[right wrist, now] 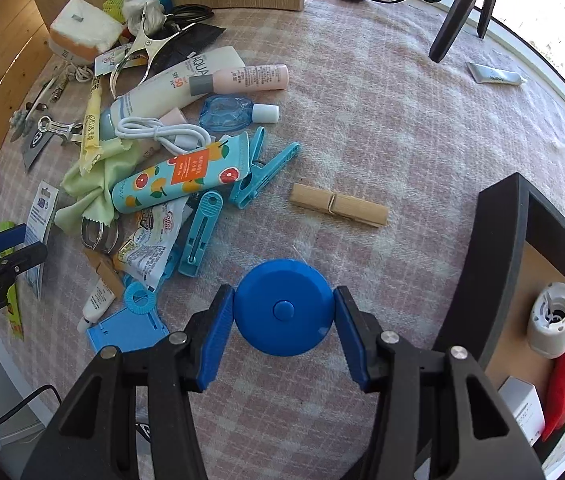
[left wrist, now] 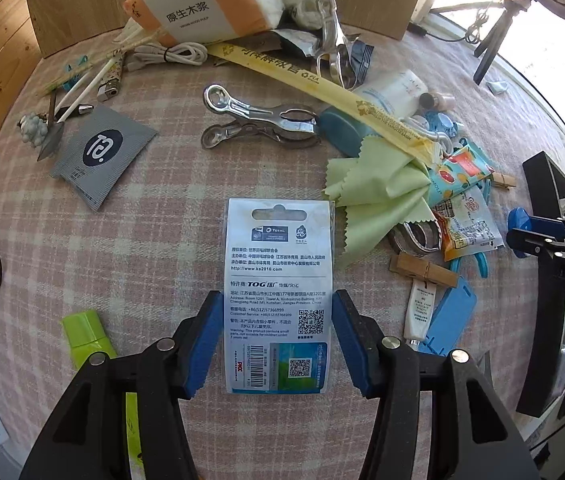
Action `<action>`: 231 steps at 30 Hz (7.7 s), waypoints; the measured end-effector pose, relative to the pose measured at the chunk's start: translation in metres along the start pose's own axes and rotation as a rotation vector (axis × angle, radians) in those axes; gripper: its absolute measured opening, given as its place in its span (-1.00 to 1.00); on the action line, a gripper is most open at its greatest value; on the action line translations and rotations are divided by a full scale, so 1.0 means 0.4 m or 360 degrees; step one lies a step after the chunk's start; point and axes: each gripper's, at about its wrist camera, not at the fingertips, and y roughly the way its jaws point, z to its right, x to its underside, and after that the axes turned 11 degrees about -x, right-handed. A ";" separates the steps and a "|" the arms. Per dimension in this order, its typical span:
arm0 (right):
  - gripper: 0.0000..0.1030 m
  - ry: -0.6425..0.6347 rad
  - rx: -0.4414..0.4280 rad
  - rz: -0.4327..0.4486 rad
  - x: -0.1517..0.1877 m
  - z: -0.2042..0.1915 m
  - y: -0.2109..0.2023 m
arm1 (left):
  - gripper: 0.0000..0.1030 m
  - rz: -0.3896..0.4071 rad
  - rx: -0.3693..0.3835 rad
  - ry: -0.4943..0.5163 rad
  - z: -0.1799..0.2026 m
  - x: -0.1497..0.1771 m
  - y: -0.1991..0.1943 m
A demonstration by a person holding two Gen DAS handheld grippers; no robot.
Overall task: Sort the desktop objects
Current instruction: 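Grasp the TOG card package with the left gripper while the right gripper grasps the blue round tape measure, then carry the card package and tape measure into the black tray and open both grippers, then move both grippers back over the pile toward the green tube and grey pouch, then grasp the green tube with the left gripper while the right gripper grasps the grey printed pouch, then carry the green tube and grey pouch into the black tray and open both grippers, then move both grippers back over the pile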
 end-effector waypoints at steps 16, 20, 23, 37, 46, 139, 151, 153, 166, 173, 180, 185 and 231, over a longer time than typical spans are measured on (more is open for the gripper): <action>-0.05 0.0203 0.0088 0.0206 0.074 0.159 -0.203 | 0.02 0.0189 0.0191 0.0353 0.342 -0.021 -0.191; -0.05 0.0279 0.0121 0.0238 0.135 0.226 -0.242 | 0.02 0.0220 0.0260 0.0457 0.469 -0.019 -0.222; -0.05 0.0338 0.0153 0.0261 0.176 0.283 -0.272 | 0.02 0.0237 0.0303 0.0535 0.559 -0.013 -0.245; -0.05 0.0613 0.0269 0.0341 0.371 0.529 -0.413 | 0.02 0.0284 0.0422 0.0852 0.908 0.023 -0.313; -0.03 0.0673 0.0251 0.0382 0.435 0.592 -0.451 | 0.24 0.0282 0.0464 0.0940 0.998 0.045 -0.334; -0.56 -0.0157 0.0009 -0.0102 0.257 -0.319 0.094 | -0.20 -0.0077 -0.0044 -0.0206 -0.253 0.240 0.027; -0.80 -0.0067 -0.0171 -0.0034 0.229 -0.246 0.027 | -0.86 -0.0028 0.0036 -0.0275 -0.242 0.255 -0.025; -0.80 -0.0053 -0.0163 -0.0018 0.214 -0.226 0.016 | -0.86 -0.0028 0.0010 -0.0252 -0.230 0.247 -0.024; -0.81 0.0002 -0.0192 0.0061 0.228 -0.191 -0.047 | -0.88 -0.0038 0.0060 -0.0242 -0.169 0.267 -0.059; -0.81 0.0092 -0.0186 0.0172 0.234 -0.115 -0.135 | -0.88 0.0076 0.0136 -0.0072 -0.056 0.211 -0.154; -0.81 0.0255 -0.0132 0.0308 0.270 0.036 -0.265 | -0.88 0.0190 0.0268 0.0232 0.210 0.074 -0.244; -0.81 0.0388 -0.0049 0.0378 0.328 0.174 -0.346 | -0.88 0.0241 0.0351 0.0461 0.458 0.058 -0.292; -0.13 0.0290 0.0007 0.0386 0.240 0.310 -0.385 | -0.24 0.0220 0.0231 0.0341 0.553 -0.051 -0.277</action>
